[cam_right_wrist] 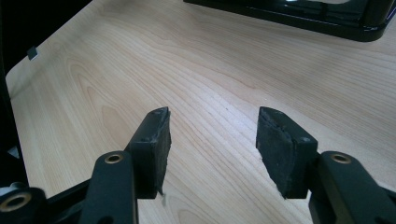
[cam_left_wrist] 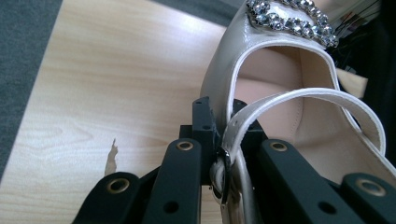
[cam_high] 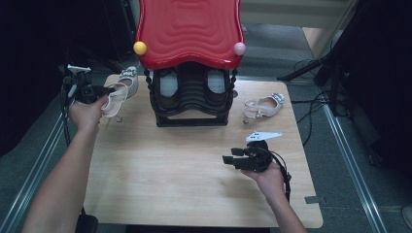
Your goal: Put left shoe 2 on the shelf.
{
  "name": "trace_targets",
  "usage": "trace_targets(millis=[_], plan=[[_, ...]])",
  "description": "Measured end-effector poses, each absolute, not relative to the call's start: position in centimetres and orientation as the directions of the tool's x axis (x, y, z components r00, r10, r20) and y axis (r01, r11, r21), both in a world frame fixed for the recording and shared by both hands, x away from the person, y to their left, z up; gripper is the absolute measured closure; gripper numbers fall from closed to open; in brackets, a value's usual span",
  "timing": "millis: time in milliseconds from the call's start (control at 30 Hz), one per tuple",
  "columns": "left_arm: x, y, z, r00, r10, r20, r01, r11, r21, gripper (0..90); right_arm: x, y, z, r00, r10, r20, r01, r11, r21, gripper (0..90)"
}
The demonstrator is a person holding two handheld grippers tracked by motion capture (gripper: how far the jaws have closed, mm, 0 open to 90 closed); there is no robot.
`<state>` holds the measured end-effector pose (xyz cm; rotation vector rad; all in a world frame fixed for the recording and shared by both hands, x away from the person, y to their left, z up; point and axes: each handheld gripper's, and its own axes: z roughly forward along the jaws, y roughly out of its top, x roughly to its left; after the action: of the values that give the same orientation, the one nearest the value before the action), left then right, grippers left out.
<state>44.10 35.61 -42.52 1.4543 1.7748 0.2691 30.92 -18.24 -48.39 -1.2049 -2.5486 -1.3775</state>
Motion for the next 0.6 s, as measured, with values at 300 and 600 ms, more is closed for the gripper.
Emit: trace_targets(millis=[300, 600], plan=[[44.4, 35.0, -39.0, 0.014, 0.896, -0.443, 0.698, 0.308, 0.647, 82.9, 30.9, -18.1, -48.4, -0.712, 0.615, 0.338, 0.62, 0.327, 0.713, 46.3], [45.0, 33.9, -35.6, 0.054, 0.891, -0.45, 0.69, 0.292, 0.662, 83.0, 30.9, -18.1, -48.4, -0.713, 0.614, 0.339, 0.621, 0.328, 0.712, 46.3]])
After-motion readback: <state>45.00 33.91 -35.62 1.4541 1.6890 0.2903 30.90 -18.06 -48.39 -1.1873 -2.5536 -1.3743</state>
